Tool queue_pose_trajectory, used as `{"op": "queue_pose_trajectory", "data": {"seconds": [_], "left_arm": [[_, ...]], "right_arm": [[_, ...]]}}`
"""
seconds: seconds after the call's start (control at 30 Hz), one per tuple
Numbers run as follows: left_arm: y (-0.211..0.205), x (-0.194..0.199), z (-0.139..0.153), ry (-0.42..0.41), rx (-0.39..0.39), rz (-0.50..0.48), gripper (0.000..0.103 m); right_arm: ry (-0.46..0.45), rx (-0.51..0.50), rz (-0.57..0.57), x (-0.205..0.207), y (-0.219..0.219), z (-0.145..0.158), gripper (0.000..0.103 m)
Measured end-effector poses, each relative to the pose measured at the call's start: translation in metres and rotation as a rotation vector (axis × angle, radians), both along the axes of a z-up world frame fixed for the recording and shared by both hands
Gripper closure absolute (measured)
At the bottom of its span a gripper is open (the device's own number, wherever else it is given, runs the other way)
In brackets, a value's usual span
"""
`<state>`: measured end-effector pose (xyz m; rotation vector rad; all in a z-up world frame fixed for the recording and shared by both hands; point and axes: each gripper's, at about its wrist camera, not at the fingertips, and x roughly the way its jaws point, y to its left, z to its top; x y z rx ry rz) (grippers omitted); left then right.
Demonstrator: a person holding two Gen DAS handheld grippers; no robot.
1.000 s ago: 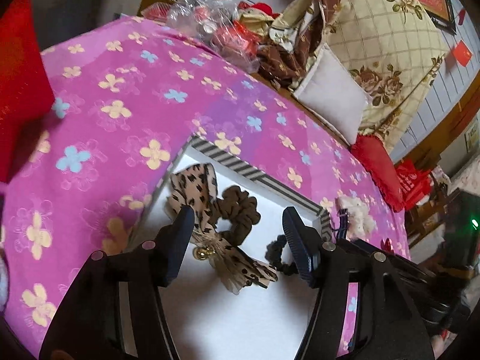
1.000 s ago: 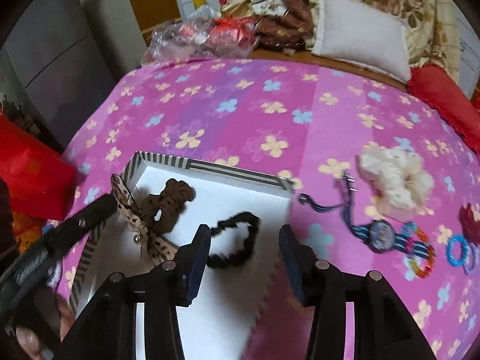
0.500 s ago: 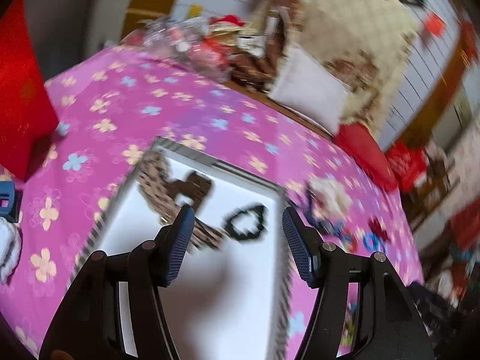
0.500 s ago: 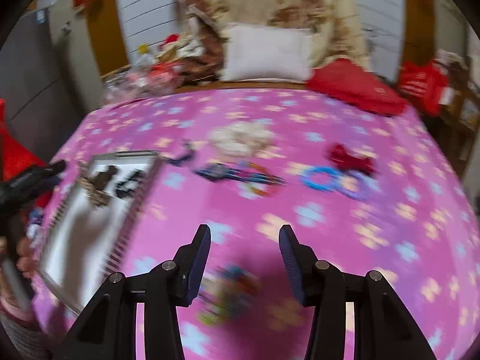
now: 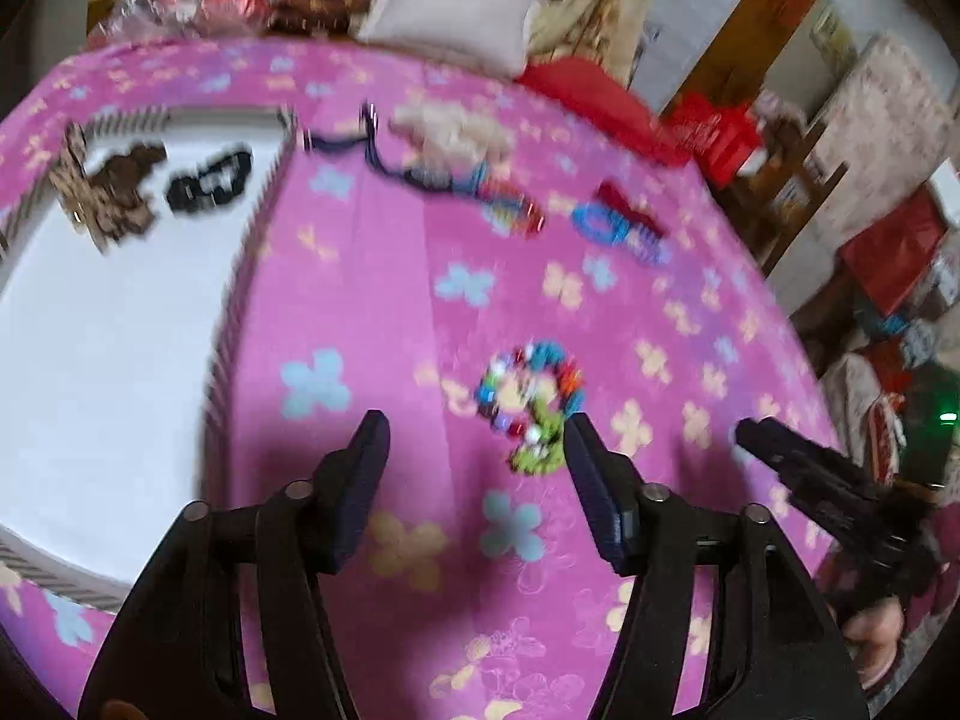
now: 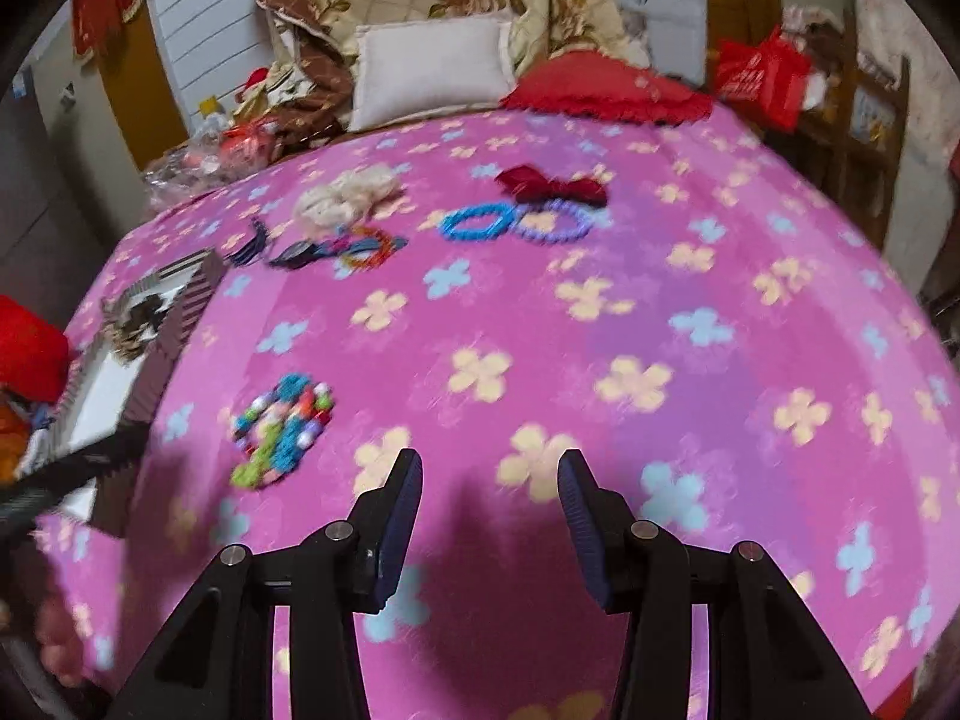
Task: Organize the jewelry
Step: 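Move the right tool to the beaded bracelet pile and grasp a bracelet, then grasp the multicolor bead bracelet with the left tool while the right tool grasps the green-blue bracelet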
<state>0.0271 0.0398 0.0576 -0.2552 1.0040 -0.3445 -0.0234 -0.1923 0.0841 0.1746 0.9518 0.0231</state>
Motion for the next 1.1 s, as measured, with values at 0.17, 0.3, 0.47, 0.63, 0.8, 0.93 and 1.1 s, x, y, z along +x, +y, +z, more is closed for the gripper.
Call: {"op": "queue_pose_trajectory", "data": {"seconds": [0.17, 0.3, 0.47, 0.63, 0.8, 0.93, 1.1], "left_arm": [[0.005, 0.006, -0.012, 0.028, -0.011, 0.013, 0.057], [0.014, 0.007, -0.016, 0.024, 0.003, 0.012, 0.057], [0.024, 0.009, -0.017, 0.012, 0.025, -0.022, 0.057], [0.026, 0.011, -0.009, -0.041, 0.074, -0.03, 0.057], [0.027, 0.015, -0.012, -0.024, 0.057, -0.036, 0.057], [0.025, 0.015, -0.015, -0.012, 0.055, -0.04, 0.057], [0.021, 0.014, -0.019, -0.004, 0.041, -0.055, 0.057]], "right_arm": [[0.035, 0.041, 0.098, 0.009, 0.023, -0.008, 0.058], [0.066, -0.006, 0.157, 0.03, 0.053, -0.014, 0.058], [0.079, -0.019, 0.202, 0.053, 0.083, -0.014, 0.063], [0.102, -0.031, 0.238, 0.067, 0.106, -0.023, 0.063], [0.126, -0.098, 0.246, 0.079, 0.123, -0.037, 0.093], [0.093, -0.073, 0.248, 0.071, 0.12, -0.024, 0.093], [0.034, -0.043, 0.207, 0.053, 0.093, 0.001, 0.094]]}}
